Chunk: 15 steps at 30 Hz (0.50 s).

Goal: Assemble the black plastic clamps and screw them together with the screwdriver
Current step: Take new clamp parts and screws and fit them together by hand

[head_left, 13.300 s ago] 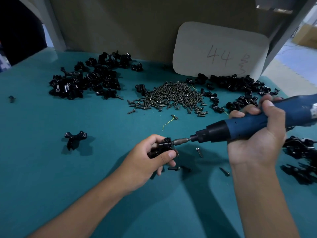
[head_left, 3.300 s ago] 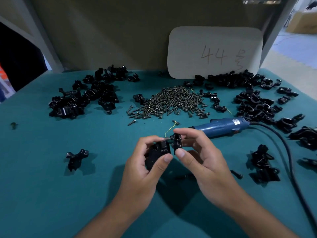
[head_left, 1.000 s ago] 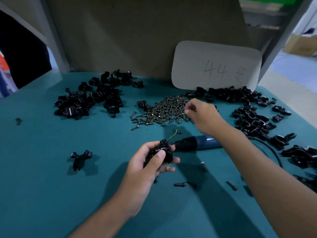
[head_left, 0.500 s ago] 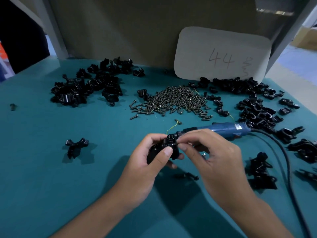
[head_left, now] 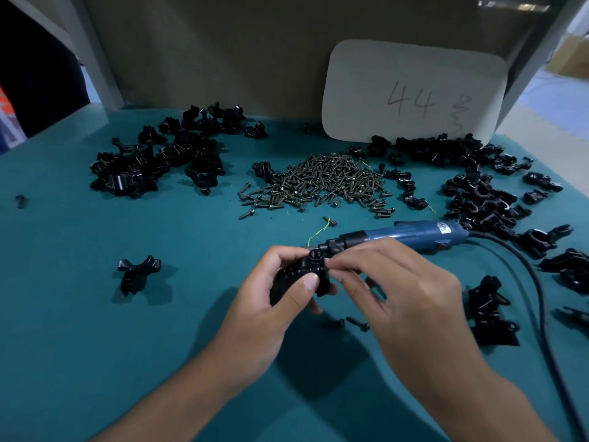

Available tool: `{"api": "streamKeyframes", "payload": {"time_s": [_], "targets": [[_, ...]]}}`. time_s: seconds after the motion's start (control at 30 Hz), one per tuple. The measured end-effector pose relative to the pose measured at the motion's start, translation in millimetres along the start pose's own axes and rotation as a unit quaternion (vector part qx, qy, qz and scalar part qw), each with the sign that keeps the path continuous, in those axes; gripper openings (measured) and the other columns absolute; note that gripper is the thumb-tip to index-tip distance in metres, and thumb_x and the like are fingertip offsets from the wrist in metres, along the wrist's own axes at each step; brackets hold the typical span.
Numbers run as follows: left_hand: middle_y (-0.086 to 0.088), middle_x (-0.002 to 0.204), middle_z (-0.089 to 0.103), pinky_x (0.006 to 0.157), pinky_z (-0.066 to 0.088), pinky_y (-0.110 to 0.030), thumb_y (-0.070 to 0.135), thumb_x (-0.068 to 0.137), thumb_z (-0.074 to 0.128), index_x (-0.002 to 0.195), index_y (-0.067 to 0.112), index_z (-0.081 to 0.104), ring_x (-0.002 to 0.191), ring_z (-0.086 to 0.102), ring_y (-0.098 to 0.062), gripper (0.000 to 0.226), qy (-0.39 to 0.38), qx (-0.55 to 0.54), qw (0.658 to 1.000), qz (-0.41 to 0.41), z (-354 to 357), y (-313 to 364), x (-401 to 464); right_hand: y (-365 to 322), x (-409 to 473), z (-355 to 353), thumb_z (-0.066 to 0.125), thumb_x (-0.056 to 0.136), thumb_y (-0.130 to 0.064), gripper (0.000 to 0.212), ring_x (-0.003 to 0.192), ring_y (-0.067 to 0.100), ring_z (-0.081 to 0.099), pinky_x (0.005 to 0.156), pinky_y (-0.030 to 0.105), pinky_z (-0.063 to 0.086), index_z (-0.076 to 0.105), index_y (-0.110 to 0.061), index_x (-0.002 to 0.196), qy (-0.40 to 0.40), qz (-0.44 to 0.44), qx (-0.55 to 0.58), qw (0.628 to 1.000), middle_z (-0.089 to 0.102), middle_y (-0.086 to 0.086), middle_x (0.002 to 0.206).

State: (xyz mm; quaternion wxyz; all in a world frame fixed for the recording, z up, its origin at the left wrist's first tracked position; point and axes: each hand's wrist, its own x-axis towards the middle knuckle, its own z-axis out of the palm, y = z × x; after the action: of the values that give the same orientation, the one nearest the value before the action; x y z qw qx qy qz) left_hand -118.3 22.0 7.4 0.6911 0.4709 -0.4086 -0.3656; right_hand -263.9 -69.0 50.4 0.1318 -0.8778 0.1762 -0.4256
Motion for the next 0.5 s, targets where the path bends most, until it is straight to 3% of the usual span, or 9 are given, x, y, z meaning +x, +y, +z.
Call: {"api": "streamKeyframes", "payload": {"time_s": [0.17,0.27,0.37,0.5], "targets": [[-0.002,0.103,0.073,0.073,0.056,-0.028,0.018,0.094,0.062,0.117,0.002,0.056,0.089,0.07,-0.013,0.029,-0.013,-0.004,1.0,-0.01,-0.5,-2.7,-0.3,1.4,-0.4,-2.5,0.076,0.09,-0.013,0.009,0.083,0.003,0.063,0.075,0.011,0.047,0.076,-0.021,0.094,-0.042,0.069,0.032,0.996,0.068,-0.01,0.087],[0.004,0.1,0.071,0.073,0.054,-0.023,0.021,0.093,0.062,0.115,0.011,0.06,0.085,0.067,-0.01,0.025,-0.009,0.045,0.999,-0.007,-2.4,-4.7,-1.5,4.5,-2.6,-2.4,0.074,0.09,-0.021,0.008,0.082,0.006,0.065,0.071,0.017,0.049,0.073,-0.029,0.09,-0.087,0.126,0.074,0.985,0.067,-0.014,0.082],[0.007,0.097,0.069,0.073,0.053,-0.022,0.037,0.09,0.065,0.11,0.027,0.062,0.08,0.065,-0.013,0.023,-0.02,0.095,0.995,-0.005,-2.6,-4.8,-2.6,5.0,-3.1,-2.9,0.076,0.088,-0.019,0.008,0.081,0.006,0.064,0.069,0.017,0.048,0.074,-0.026,0.089,-0.072,0.089,0.056,0.992,0.066,-0.014,0.082],[0.003,0.101,0.07,0.073,0.053,-0.022,0.037,0.088,0.063,0.112,0.019,0.062,0.08,0.064,-0.013,0.03,-0.014,0.078,0.997,0.002,-1.8,-6.0,-1.4,5.6,-3.5,-1.7,0.081,0.082,-0.024,0.012,0.081,0.004,0.071,0.071,0.017,0.055,0.072,-0.021,0.089,-0.03,0.113,0.143,0.983,0.072,-0.016,0.084]]}}
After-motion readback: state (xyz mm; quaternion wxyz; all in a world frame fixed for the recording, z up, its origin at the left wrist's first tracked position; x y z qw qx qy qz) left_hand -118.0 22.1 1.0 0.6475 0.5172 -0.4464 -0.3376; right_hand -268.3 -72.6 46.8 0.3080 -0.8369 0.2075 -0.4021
